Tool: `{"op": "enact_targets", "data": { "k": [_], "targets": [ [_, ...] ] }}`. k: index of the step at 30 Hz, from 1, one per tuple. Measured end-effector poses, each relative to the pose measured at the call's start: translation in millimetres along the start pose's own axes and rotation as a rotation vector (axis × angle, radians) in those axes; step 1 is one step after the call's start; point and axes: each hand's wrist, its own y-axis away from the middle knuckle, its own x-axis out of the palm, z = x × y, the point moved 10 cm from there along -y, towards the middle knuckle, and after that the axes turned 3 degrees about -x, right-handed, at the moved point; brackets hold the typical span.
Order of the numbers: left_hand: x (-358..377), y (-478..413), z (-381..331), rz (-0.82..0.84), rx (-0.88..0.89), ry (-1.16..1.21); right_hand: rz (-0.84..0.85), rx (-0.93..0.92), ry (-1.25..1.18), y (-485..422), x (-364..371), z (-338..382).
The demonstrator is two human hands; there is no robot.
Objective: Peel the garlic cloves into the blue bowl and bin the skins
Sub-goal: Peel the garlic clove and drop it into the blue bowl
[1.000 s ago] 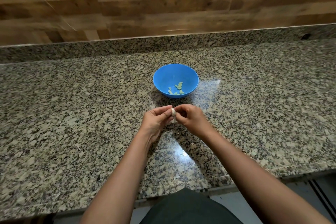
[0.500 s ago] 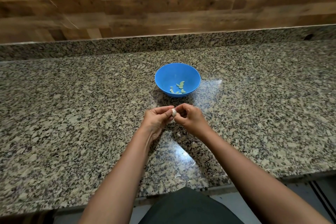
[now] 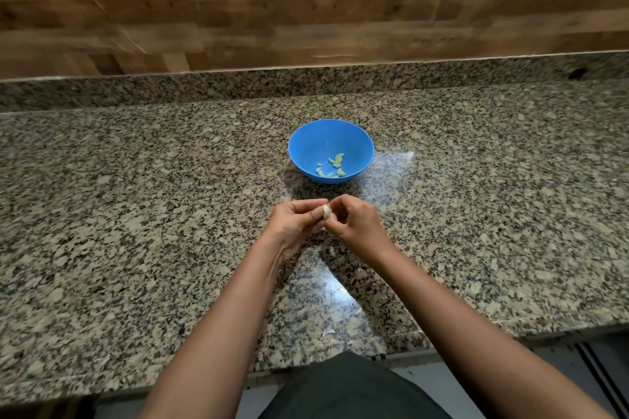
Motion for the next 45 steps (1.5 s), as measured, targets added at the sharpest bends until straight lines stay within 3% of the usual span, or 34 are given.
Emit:
{"op": "enact_targets", "data": {
  "k": [8, 14, 18, 22, 25, 28, 34, 41, 45],
  "targets": [
    [2.9, -1.2, 3.3, 0.026, -0.070, 0.019, 0.064, 0.087, -0.025, -3.5, 6.9, -12.1],
    [-15.5, -8.0, 6.7, -0.073, -0.036, -0.058, 0.111, 0.466, -0.695, 8.0, 17.9, -36.2],
    [-34.9, -12.5, -4.0, -0.277, 0.121, -0.483, 0.086, 0.585, -0.868, 15.1, 16.1, -43.4],
    [-31.5, -5.6, -21.0, -0.398, 0.259, -0.800, 0.067, 0.535, -0.527, 13.7, 2.3, -54.3],
    [-18.0, 6.0, -23.3, -0.436, 0.376, -0.957, 0.070, 0.364, -0.064, 7.4, -13.6, -48.0],
    [-14.5, 16.7, -3.2, -0.439, 0.431, -1.079, 0.136, 0.208, 0.233, 9.7, -12.5, -39.8],
    [-19.6, 16.9, 23.8, -0.480, 0.416, -1.460, 0.217, 0.105, 0.412, 11.0, -2.0, -25.0],
    [-17.4, 16.1, 23.9, -0.499, 0.447, -1.494, 0.312, -0.108, 0.597, 4.4, 10.4, -4.6],
    [-15.7, 17.0, 23.0, -0.497, 0.463, -1.495, 0.256, -0.149, 0.588, 13.0, 11.5, -5.8]
  ]
}}
